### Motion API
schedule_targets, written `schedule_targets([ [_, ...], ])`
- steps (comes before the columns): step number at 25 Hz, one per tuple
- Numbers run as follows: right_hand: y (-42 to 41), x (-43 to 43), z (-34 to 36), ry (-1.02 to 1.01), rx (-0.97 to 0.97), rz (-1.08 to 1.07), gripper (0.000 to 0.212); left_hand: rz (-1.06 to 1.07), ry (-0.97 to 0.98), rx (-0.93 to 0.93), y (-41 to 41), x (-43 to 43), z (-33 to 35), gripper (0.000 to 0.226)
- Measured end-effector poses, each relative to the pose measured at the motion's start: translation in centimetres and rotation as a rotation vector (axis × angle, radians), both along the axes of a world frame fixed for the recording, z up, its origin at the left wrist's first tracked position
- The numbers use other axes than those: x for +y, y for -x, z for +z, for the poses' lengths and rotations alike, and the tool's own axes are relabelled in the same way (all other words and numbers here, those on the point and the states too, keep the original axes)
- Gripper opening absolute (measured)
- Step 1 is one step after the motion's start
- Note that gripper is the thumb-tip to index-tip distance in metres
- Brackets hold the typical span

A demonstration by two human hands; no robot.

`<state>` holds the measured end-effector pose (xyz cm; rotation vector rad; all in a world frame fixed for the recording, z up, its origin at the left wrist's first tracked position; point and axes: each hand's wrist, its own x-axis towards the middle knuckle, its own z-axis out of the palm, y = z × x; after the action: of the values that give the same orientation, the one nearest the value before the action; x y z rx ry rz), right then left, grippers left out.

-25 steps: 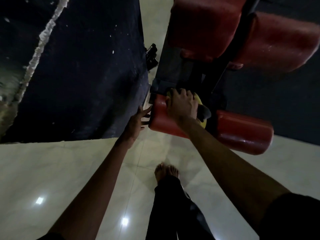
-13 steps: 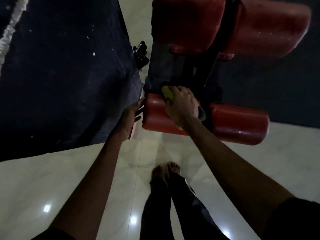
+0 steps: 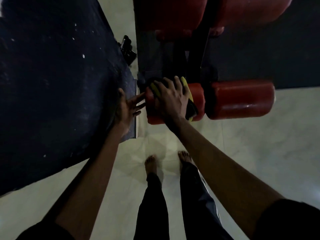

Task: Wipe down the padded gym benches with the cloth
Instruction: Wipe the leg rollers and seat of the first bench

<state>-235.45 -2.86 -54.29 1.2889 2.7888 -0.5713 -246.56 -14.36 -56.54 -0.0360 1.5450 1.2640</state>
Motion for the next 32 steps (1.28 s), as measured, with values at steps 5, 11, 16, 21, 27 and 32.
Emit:
schedule_targets([
  [5, -1.7, 3.9, 0.4, 0.043, -0.065, 0.075, 0.041, -0.072, -0.018, 0.053, 0.2, -0.4, -1.3, 0.062],
  [11, 0.9, 3.3, 0.1, 0.036, -0.171, -0.164, 0.038, -0.134, 0.0, 0.227, -0.4, -0.8, -1.0, 0.047],
  [16, -1.2, -1.2, 0.1, -0.035, -0.008, -0.002, 0.054, -0.036, 0.036, 0.016, 0.4, 0.2, -1.2, 0.073],
  [21, -8.1, -5.1, -2.9, -0.093, 0.137, 0.14, 0.077, -0.078, 0.089, 0.191, 0.1, 0.2, -0.8, 0.036],
  [27, -8.0, -4.0, -5.0, -0.194, 0.316, -0.106, 0.067, -0.255, 0.033, 0.354, 0.6, 0.4, -1.6, 0.047],
  [32, -5.5, -8.1, -5.7, -0.138, 0.35, -0.138, 0.071, -0.242, 0.026, 0.337, 0.8, 0.7, -1.7, 0.043],
])
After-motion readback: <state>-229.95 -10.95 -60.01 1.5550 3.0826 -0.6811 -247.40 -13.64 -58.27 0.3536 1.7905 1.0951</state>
